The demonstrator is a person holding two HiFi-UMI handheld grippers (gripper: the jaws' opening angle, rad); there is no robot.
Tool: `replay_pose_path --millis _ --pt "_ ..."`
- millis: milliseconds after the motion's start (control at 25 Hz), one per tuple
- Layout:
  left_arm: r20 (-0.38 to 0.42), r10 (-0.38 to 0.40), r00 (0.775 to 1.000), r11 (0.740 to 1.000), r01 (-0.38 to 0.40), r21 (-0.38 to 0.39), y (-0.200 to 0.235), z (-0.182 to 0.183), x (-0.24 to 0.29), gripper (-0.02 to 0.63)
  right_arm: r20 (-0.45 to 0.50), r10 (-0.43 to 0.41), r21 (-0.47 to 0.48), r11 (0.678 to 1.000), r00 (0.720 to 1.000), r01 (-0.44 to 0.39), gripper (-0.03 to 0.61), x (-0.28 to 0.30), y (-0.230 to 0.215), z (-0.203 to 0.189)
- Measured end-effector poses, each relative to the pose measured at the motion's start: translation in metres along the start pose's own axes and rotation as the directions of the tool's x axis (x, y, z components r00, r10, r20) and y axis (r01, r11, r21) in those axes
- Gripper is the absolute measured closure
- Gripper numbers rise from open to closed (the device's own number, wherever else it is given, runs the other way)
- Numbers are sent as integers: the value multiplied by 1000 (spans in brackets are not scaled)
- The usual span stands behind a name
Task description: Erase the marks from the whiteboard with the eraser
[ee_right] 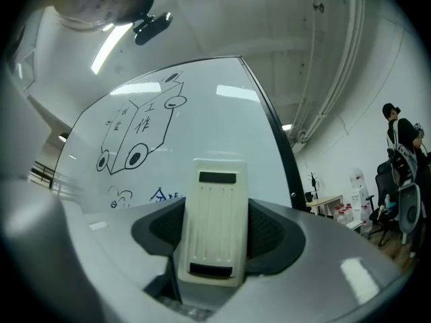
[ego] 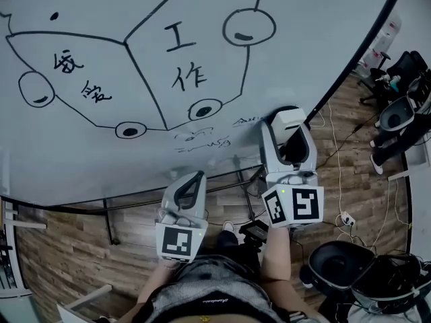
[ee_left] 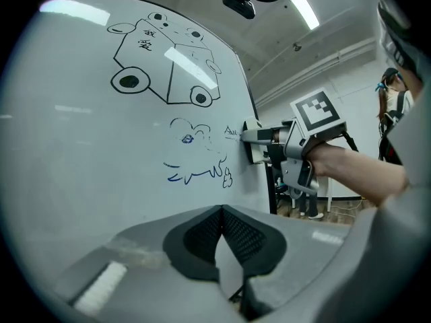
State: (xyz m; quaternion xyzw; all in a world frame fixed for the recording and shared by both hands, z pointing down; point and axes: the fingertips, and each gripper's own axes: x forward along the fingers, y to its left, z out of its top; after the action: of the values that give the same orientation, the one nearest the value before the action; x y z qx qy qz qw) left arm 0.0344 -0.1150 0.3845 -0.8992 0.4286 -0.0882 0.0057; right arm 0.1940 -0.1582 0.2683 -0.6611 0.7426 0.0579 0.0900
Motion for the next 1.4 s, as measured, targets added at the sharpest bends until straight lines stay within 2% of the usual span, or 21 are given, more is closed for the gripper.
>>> replay_pose_path --millis 80,160,240,280,400,680,800,880,960,1040,1080,1160,1320,1400 --pt "-5 -1 1000 1000 1 11 4 -3 -3 609 -14 14 -35 999 1000 -15 321 1 25 -8" --pt "-13 -1 1000 1000 1 11 9 -6 -5 609 -27 46 -135 990 999 -49 318 3 62 -14" --pt "-20 6 1000 1000 -6 -9 13 -8 -8 609 -93 62 -247 965 994 -83 315 3 93 -25" --pt "-22 8 1000 1000 -8 -14 16 -9 -10 609 -130 55 -272 958 990 -89 314 2 101 -32" --pt "-25 7 1000 1000 -7 -6 23 -12 -15 609 -155 39 -251 965 987 -78 316 2 104 -35" --pt "-12 -7 1000 999 7 33 30 -11 -23 609 -154 125 -172 973 980 -151 322 1 94 -30" --pt "-12 -8 1000 999 9 46 30 -11 -25 609 -130 132 -139 979 983 -150 322 1 83 -26" --pt "-17 3 1000 1000 -3 18 30 -11 -27 609 -115 84 -126 987 990 -99 322 1 64 -24" --pt "-21 12 1000 1000 -12 0 31 -12 -28 609 -115 -31 -127 992 993 16 316 -3 26 -26" --pt "-23 6 1000 1000 -5 28 32 -12 -26 609 -127 -127 -103 988 984 114 316 -9 -14 -27" --pt "-26 4 1000 999 -3 37 33 -13 -25 609 -129 -150 -98 986 980 138 318 -12 -26 -25" --pt "-29 3 1000 999 -2 34 32 -13 -22 609 -113 -144 -100 986 983 133 316 -12 -28 -16" --pt "-21 10 1000 1000 -10 -3 31 -8 -18 609 -67 -75 -80 994 995 69 316 -3 -5 2" --pt "-21 4 1000 1000 -3 15 31 -9 -18 609 -65 -56 -67 996 996 51 316 0 2 5"
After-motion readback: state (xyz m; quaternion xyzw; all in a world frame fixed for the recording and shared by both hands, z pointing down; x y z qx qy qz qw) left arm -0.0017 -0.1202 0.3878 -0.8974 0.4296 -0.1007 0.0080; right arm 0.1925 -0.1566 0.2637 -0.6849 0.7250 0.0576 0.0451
